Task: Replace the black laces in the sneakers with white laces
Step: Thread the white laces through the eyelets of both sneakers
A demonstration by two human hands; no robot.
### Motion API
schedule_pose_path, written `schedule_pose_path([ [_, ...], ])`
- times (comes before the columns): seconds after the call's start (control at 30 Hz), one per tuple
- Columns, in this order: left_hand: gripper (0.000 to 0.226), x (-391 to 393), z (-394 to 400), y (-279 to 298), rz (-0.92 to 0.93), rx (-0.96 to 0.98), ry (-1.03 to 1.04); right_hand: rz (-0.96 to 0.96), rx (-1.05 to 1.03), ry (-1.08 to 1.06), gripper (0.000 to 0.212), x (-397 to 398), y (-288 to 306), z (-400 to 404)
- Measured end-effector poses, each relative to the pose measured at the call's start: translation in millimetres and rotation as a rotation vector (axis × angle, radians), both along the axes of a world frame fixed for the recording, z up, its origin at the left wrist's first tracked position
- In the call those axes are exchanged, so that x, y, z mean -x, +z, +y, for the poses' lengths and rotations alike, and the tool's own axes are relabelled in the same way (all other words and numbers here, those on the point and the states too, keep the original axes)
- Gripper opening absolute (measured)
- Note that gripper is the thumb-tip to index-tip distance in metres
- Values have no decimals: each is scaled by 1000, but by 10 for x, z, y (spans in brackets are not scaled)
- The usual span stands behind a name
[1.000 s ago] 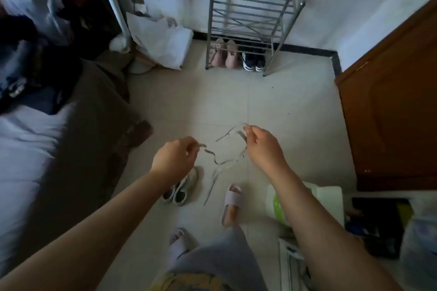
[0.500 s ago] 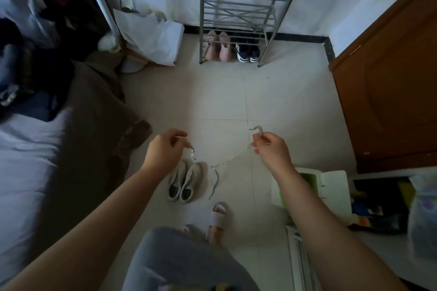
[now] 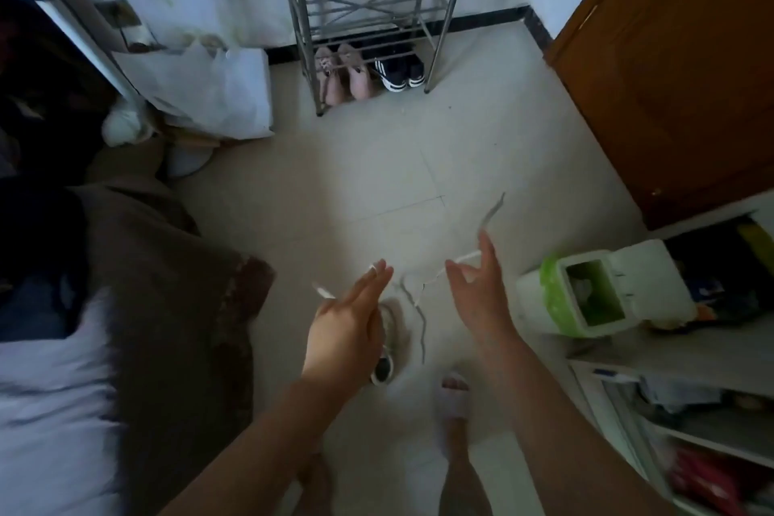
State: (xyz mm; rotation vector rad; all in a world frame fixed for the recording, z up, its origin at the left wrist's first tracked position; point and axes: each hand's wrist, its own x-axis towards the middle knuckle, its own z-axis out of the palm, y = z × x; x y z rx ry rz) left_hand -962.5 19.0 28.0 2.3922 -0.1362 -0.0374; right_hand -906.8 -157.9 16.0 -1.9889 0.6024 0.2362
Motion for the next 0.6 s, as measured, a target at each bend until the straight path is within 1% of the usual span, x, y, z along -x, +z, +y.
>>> schedule_pose_path([
  [0.03, 46, -25, 58, -70, 5, 14, 10, 70, -62, 7, 43, 55, -144, 157],
  [0.07, 42, -48, 103, -143, 24, 33, 19, 181, -198, -32, 30, 128, -266, 320],
  [0.1, 40, -72, 128, -219, 69, 59, 21, 293, -397, -105, 28, 194, -375, 474],
  [0.13, 42, -78, 130, -302, 127, 77, 18, 391, -608, -195, 35, 253, -488, 599],
  [0.17, 44, -72, 107, -410, 184, 78, 14, 450, -766, -271, 41, 301, -600, 683],
  [0.2, 44, -60, 66, -551, 227, 73, 16, 468, -873, -330, 42, 326, -728, 745],
  [0.23, 39, -43, 15, -718, 251, 68, 27, 460, -929, -370, 39, 335, -875, 780],
  [0.3, 24, -23, -96, -1100, 276, 79, 69, 399, -960, -434, 23, 307, -1180, 792],
  [0.33, 22, -6, -154, -1283, 313, 90, 93, 387, -926, -451, 16, 285, -1331, 776],
  [0.37, 25, 1, -206, -1463, 354, 103, 113, 394, -866, -454, 13, 257, -1499, 753],
  [0.47, 30, -25, -286, -1935, 419, 109, 214, 421, -757, -431, 17, 175, -1942, 652],
  [0.6, 22, -136, -228, -2592, 565, 115, 340, 485, -807, -436, 27, -10, -2298, 422],
])
